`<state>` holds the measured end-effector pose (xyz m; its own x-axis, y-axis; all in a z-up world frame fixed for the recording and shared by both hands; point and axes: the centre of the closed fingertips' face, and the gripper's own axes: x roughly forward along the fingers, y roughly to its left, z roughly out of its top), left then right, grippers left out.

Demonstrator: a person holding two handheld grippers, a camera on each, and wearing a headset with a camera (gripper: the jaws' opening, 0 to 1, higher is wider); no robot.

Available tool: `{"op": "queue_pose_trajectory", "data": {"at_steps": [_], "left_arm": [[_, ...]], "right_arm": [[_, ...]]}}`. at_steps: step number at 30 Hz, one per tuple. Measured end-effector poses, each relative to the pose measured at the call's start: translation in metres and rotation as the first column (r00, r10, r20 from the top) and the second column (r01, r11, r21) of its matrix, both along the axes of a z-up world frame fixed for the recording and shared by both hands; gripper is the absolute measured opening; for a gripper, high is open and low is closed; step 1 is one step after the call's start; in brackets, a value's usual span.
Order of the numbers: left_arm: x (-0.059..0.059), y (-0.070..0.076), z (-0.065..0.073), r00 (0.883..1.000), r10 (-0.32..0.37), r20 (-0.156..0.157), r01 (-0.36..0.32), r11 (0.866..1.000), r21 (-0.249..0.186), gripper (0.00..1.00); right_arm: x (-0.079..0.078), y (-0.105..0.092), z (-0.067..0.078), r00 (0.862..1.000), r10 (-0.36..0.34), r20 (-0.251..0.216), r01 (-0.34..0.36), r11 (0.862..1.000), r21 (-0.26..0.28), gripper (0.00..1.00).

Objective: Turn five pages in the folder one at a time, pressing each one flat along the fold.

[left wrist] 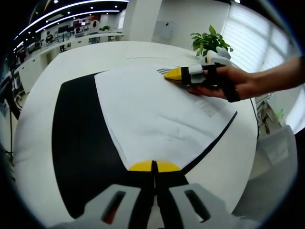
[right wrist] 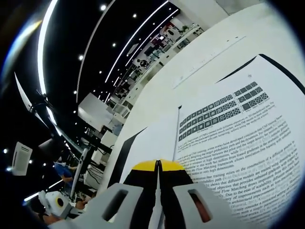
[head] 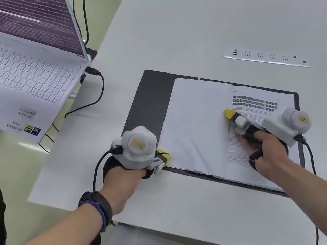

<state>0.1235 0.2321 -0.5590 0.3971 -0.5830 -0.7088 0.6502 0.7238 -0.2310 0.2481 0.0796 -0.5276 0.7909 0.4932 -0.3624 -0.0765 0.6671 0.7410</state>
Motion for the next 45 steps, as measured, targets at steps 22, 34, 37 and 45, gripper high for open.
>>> {"op": "queue_pose_trajectory", "data": {"at_steps": [22, 34, 37, 45], "left_arm": [[0.002, 0.0, -0.001, 1.0, -0.012, -0.012, 0.012, 1.0, 0.001, 0.0], [0.001, -0.001, -0.001, 1.0, -0.018, -0.02, 0.018, 1.0, 0.0, 0.0], [0.001, -0.001, -0.002, 0.999, -0.026, -0.023, 0.026, 1.0, 0.0, 0.0], [0.0, 0.001, -0.002, 0.999, -0.015, -0.042, 0.014, 1.0, -0.013, 0.0]], "right_arm": [[0.058, -0.012, 0.004, 0.994, -0.113, 0.013, 0.113, 0.994, 0.01, 0.0], [0.092, -0.027, -0.004, 0.987, -0.158, 0.023, 0.159, 0.987, -0.011, 0.0], [0.092, -0.026, -0.005, 0.991, -0.132, 0.031, 0.132, 0.991, -0.021, 0.0], [0.067, -0.01, -0.002, 0.995, 0.005, 0.098, 0.008, 0.991, -0.13, 0.0]]}}
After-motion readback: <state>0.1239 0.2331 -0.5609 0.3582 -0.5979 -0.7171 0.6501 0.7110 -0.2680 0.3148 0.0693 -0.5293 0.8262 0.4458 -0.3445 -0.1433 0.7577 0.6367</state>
